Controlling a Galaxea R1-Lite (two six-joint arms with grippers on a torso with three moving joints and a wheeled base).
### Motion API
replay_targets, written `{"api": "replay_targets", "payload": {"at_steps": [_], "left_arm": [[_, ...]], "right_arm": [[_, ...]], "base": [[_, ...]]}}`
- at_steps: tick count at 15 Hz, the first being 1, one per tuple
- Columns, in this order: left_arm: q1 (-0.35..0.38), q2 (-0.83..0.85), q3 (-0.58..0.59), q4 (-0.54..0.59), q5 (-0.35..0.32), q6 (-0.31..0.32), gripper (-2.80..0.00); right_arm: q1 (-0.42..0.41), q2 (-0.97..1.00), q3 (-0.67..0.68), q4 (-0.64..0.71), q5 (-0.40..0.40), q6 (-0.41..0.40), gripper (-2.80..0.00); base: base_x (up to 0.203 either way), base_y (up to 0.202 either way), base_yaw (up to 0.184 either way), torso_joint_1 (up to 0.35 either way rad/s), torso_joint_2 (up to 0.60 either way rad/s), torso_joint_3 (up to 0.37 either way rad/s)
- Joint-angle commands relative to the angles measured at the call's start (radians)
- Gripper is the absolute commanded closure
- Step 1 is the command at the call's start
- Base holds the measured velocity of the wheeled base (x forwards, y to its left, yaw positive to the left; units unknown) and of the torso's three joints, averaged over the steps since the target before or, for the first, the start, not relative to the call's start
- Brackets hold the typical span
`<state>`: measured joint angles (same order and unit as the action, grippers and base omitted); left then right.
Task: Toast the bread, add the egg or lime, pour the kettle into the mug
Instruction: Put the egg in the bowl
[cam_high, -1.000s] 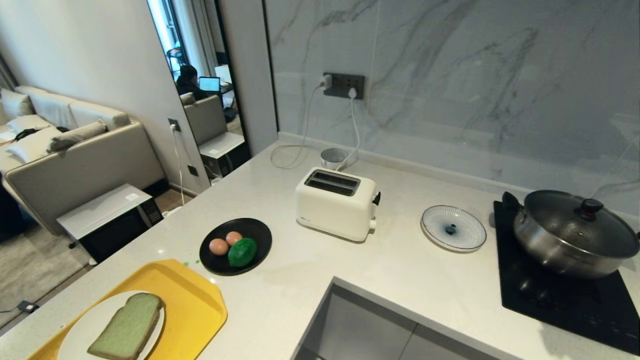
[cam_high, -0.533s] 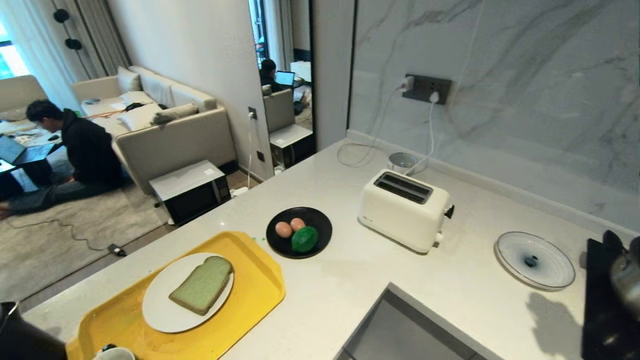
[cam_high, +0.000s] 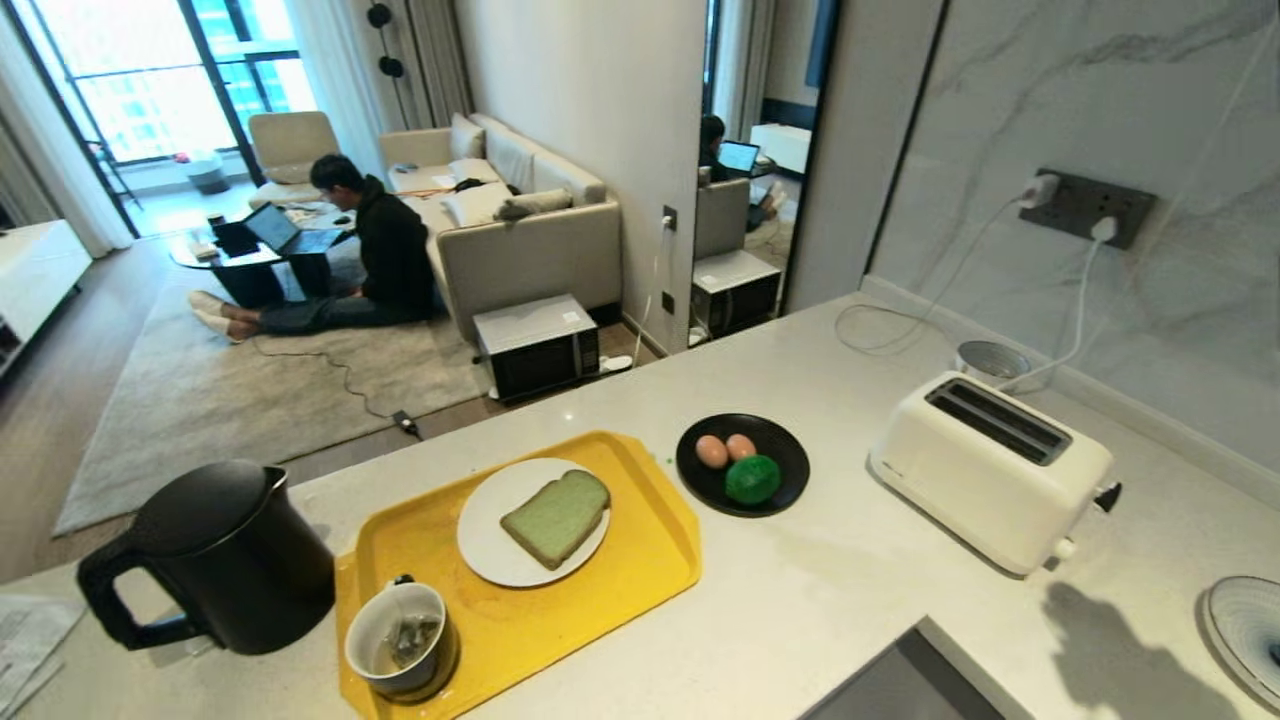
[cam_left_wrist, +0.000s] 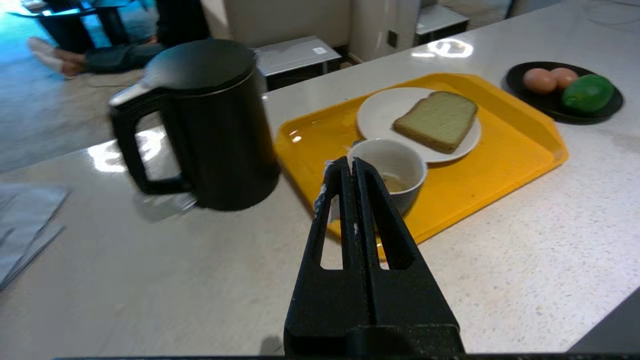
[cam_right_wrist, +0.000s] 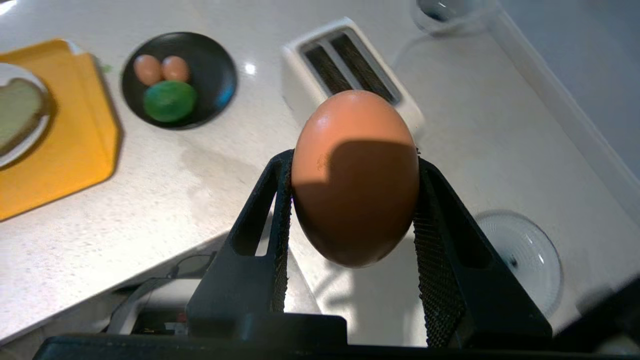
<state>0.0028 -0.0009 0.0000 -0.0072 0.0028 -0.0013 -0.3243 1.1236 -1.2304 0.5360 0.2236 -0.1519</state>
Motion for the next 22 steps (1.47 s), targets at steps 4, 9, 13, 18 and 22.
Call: {"api": "replay_targets", "payload": {"at_steps": [4, 9, 13, 18, 22], "left_arm": [[0.000, 0.001, 0.000, 0.000, 0.000, 0.000, 0.00], [0.000, 0.001, 0.000, 0.000, 0.000, 0.000, 0.00], [0.000, 0.001, 0.000, 0.000, 0.000, 0.000, 0.00], [0.000, 0.001, 0.000, 0.000, 0.000, 0.000, 0.00], [0.000, 0.001, 0.000, 0.000, 0.000, 0.000, 0.00]], "right_arm": [[0.001, 0.007, -0.003, 0.004, 0.004, -0.005, 0.00], [0.002, 0.011, -0.001, 0.007, 0.011, -0.048, 0.00], [0.027, 0.044, -0.027, 0.050, 0.015, -0.055, 0.00], [0.147, 0.159, -0.246, 0.409, 0.006, -0.058, 0.00], [0.233, 0.258, -0.324, 0.543, 0.004, -0.066, 0.00]], "base": [[-0.001, -0.007, 0.173, 0.005, 0.00, 0.003], [-0.001, -0.009, 0.174, 0.001, 0.00, 0.003], [-0.002, -0.006, 0.154, 0.003, 0.00, 0.003], [-0.001, -0.001, 0.016, 0.000, 0.00, 0.000], [0.000, 0.000, 0.000, 0.000, 0.00, 0.000]]}}
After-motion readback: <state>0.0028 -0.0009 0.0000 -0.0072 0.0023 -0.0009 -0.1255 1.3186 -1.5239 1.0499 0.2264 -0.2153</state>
